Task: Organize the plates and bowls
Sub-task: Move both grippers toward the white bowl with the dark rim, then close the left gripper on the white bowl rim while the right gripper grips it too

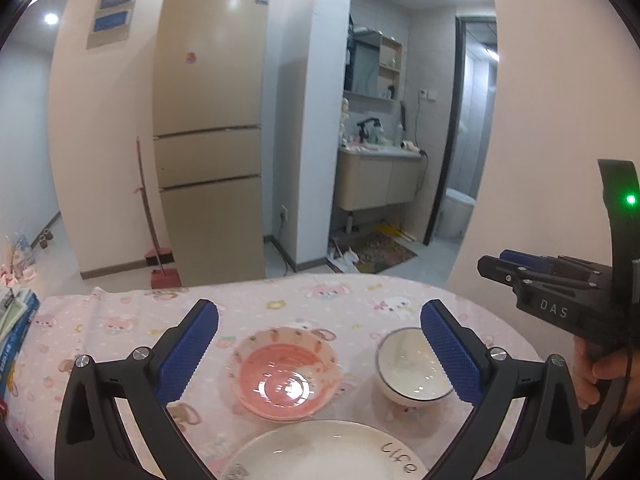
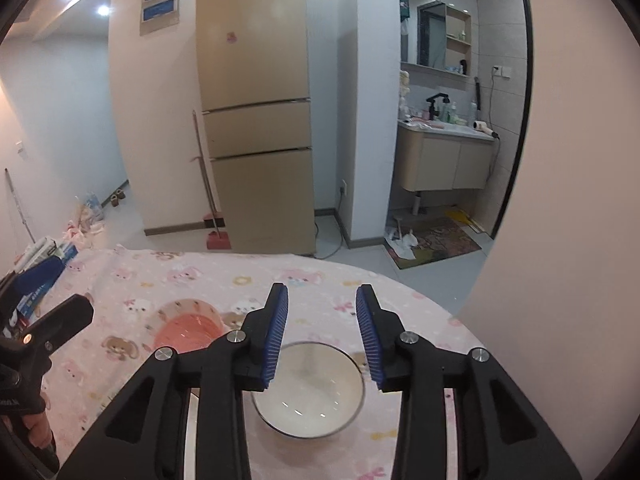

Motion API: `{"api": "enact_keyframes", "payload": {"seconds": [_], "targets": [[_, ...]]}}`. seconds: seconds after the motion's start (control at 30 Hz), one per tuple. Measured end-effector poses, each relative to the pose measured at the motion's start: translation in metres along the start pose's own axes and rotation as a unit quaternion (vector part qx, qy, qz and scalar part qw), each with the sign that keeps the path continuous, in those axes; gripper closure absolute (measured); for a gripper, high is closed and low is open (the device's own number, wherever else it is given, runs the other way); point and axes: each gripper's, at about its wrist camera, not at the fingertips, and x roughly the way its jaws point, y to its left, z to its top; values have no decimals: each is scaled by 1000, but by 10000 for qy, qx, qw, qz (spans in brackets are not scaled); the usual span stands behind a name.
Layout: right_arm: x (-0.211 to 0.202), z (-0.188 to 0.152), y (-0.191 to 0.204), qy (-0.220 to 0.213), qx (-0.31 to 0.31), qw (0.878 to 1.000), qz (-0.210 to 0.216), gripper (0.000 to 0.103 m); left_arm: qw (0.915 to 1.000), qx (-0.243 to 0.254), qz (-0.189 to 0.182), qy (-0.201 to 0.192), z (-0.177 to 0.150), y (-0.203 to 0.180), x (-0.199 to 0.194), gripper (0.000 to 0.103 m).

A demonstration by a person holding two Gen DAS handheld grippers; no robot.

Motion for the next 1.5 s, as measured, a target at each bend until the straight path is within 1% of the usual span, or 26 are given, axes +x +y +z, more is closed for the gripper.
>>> {"api": "enact_keyframes", "payload": {"seconds": [0.17, 0.2, 0.43, 0.5, 0.53, 0.6, 0.67, 0.7, 0.73, 0.77, 0.83, 0.93, 0.97, 1.03, 1.1, 1.13, 1.2, 1.23, 1.3, 1.37, 1.5], "targets": [[8, -20, -26, 144, 270, 9995, 1, 68, 9994, 77, -172, 303, -3, -21, 22, 0], [12, -24, -30, 190, 318, 9993, 13, 69, 9989, 80, -213, 416, -4, -25, 29, 0], [27, -43, -51, 436, 543, 9976, 64, 68, 9955, 46, -281, 908, -15, -37, 68, 1], [30, -46, -55, 483, 605, 9970, 28, 68, 9936, 22, -357, 1073, -21, -39, 79, 6], [34, -48, -56, 539, 615, 9966, 33, 68, 9914, 13, -393, 1245, -25, -41, 90, 12], [42, -52, -56, 676, 591, 9959, 55, 68, 9884, 2, -440, 1451, -32, -42, 101, 16], [52, -56, -52, 847, 521, 9950, 128, 69, 9850, 2, -501, 1652, -42, -43, 114, 26], [57, -59, -50, 945, 490, 9941, 185, 69, 9838, 2, -505, 1722, -44, -43, 118, 28], [62, -62, -47, 1043, 463, 9932, 232, 68, 9806, 5, -554, 1880, -47, -43, 125, 32], [68, -64, -46, 1139, 431, 9922, 250, 69, 9792, -22, -595, 1941, -50, -42, 127, 37], [76, -70, -44, 1293, 367, 9907, 192, 69, 9744, -176, -711, 2126, -56, -38, 136, 44], [88, -78, -45, 1519, 345, 9876, 176, 69, 9697, -268, -828, 2285, -63, -36, 144, 46], [91, -80, -44, 1576, 336, 9868, 182, 69, 9687, -268, -824, 2327, -66, -36, 146, 50], [97, -84, -43, 1668, 318, 9853, 189, 71, 9673, -220, -802, 2396, -70, -37, 151, 54], [102, -87, -42, 1760, 301, 9838, 169, 76, 9649, -246, -825, 2483, -74, -38, 155, 55], [105, -89, -41, 1808, 277, 9830, 164, 76, 9642, -229, -828, 2509, -75, -38, 155, 55], [108, -91, -40, 1853, 255, 9822, 155, 81, 9657, -97, -738, 2486, -76, -41, 155, 56], [110, -92, -39, 1872, 259, 9819, 138, 82, 9657, -73, -726, 2493, -76, -42, 155, 56], [109, -92, -41, 1865, 264, 9821, 87, 86, 9651, -71, -780, 2500, -76, -42, 155, 56], [108, -90, -44, 1828, 305, 9826, 111, 90, 9653, -7, -755, 2498, -76, -44, 156, 56], [112, -92, -46, 1868, 351, 9816, 180, 94, 9639, 176, -766, 2545, -77, -53, 157, 57]]}}
